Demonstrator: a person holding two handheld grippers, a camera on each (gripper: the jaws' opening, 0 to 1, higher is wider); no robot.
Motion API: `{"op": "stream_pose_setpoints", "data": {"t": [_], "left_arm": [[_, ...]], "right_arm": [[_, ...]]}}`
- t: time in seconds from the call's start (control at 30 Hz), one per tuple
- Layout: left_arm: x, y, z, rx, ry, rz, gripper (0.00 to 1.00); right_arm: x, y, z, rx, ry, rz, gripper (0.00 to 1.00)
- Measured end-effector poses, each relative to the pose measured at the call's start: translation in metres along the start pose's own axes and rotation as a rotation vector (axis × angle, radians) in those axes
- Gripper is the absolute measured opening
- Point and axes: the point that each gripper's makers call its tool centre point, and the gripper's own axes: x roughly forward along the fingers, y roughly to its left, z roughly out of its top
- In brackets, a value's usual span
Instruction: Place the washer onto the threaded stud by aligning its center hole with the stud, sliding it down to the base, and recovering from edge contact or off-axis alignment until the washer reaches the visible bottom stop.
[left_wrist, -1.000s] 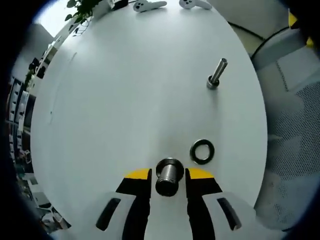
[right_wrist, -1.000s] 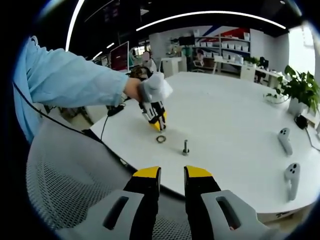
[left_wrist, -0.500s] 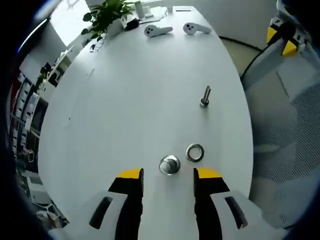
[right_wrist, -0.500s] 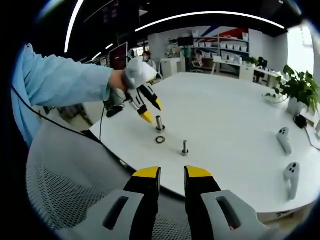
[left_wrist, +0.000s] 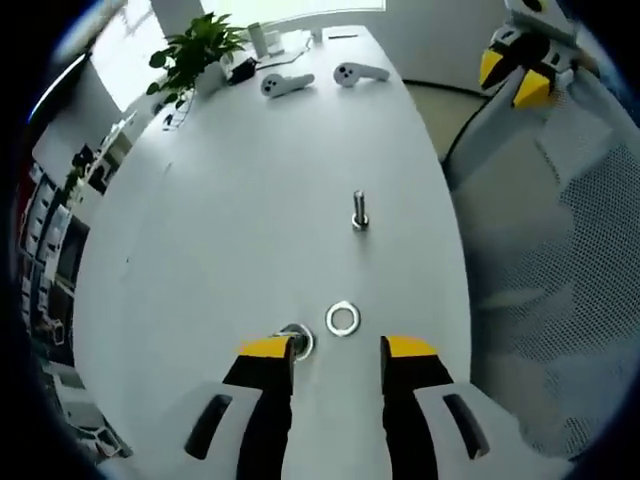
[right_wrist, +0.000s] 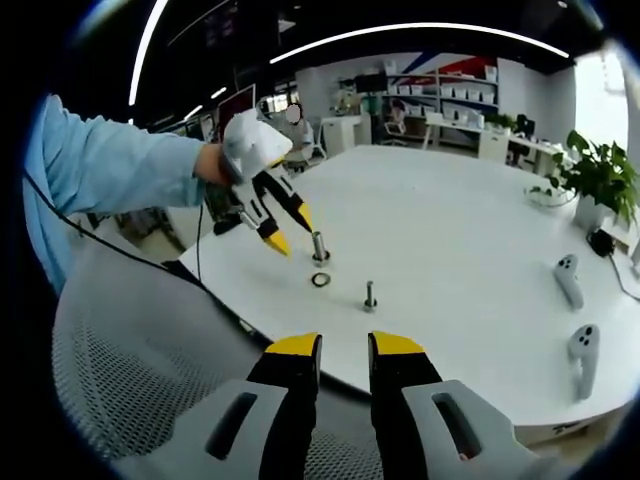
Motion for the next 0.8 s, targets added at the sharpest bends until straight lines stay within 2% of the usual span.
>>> {"op": "stream_pose_setpoints", "data": {"t": [0.2, 0.3, 0.53, 0.8], "left_arm": [[0.022, -0.007, 0.002, 0.041, 0.031, -0.024, 0.32], [0.031, -0.012, 0.002, 0.034, 0.042, -0.05, 0.31], [0.055, -0.013, -0.009, 0.055, 0.098, -0.071, 0.3], [0.07, -0.009, -0.015, 0.064, 0.142, -0.083, 0.29]], "right_arm": [[0.0, -0.001, 0.0, 0.004, -0.002, -0.005, 0.21], [0.0, -0.001, 0.0, 0.003, 0.0, -0.004, 0.21], [0.0, 0.001, 0.0, -0.001, -0.001, 0.005, 0.21], [0.001, 0.002, -0.001, -0.009, 0.004, 0.013, 0.21]]}}
